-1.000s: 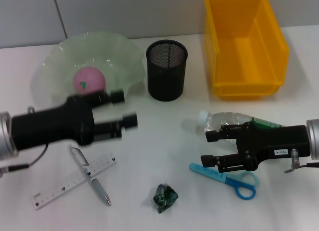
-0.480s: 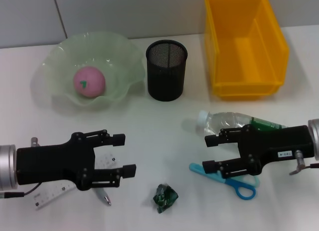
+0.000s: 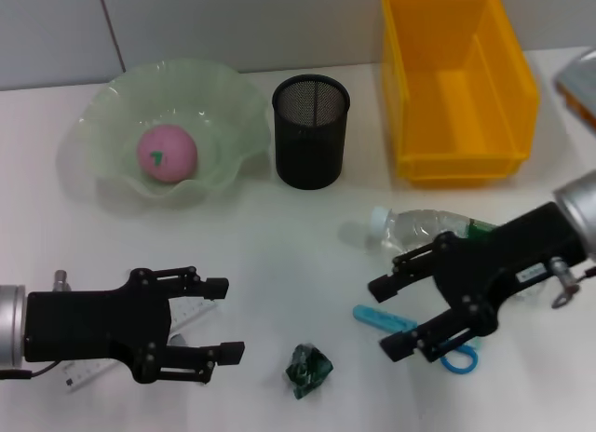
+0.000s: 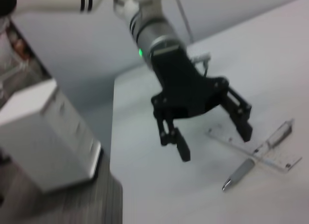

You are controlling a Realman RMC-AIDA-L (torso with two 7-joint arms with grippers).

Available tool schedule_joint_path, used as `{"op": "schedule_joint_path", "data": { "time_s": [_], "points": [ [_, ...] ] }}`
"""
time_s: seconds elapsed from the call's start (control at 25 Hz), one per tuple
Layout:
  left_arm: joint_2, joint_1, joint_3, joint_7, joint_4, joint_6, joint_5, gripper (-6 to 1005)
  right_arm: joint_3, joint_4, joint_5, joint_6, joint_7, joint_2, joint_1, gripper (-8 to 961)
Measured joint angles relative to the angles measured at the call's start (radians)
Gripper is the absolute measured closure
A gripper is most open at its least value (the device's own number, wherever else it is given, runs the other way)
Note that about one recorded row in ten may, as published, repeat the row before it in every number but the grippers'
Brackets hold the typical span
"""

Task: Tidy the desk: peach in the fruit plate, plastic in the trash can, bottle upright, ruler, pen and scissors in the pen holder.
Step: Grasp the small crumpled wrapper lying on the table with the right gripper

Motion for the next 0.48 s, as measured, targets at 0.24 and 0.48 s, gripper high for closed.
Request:
{"op": "schedule_joint_path", "data": {
  "time_s": [0.24, 0.48],
  "points": [
    [-0.001, 0.017, -0.003, 0.012, 0.000, -0.010, 0.000, 187, -0.071, -0.023, -0.064, 0.048, -0.006, 0.032, 0.058, 191],
    [-0.002, 0.020, 0.002, 0.014, -0.002, -0.034, 0.000, 187, -0.253, 0.005, -0.059, 0.176, -0.028, 0.044, 0.074, 190]
  ]
}}
